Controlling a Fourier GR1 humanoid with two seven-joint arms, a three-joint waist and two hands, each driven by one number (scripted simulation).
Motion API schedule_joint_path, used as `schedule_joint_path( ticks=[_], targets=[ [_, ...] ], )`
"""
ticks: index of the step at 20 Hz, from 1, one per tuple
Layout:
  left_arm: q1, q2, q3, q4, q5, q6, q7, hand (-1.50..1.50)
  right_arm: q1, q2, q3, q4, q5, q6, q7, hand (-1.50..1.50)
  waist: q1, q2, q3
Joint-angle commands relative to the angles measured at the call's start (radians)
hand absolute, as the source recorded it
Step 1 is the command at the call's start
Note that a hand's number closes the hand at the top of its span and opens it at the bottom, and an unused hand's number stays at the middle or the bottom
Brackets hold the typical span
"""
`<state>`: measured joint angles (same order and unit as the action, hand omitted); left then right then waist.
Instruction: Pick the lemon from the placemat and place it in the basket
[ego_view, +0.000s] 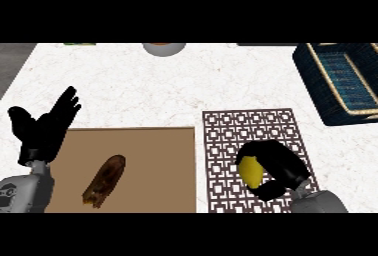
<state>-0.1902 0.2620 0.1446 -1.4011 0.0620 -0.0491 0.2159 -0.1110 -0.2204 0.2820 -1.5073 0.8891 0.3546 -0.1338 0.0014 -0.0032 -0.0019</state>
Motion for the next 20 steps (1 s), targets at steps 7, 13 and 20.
schedule_joint_path(
  ticks=[7,13,20],
  targets=[
    [-0.008,-0.019,0.014,0.053,-0.021,-0.015,-0.043,0.00,0.018,0.046,0.057,0.085,0.098,-0.061,-0.056,1.50,-0.002,0.004,0.002],
    [-0.026,-0.006,0.007,-0.004,-0.016,-0.007,-0.001,0.00,-0.235,0.210,-0.353,0.159,0.090,-0.209,0.545,1.50,0.013,0.032,-0.004],
    [-0.060,-0.013,-0.023,-0.012,-0.017,-0.030,0.000,0.00,-0.506,0.220,-0.523,0.219,0.104,-0.470,0.893,1.50,0.120,0.050,0.003]
  ],
)
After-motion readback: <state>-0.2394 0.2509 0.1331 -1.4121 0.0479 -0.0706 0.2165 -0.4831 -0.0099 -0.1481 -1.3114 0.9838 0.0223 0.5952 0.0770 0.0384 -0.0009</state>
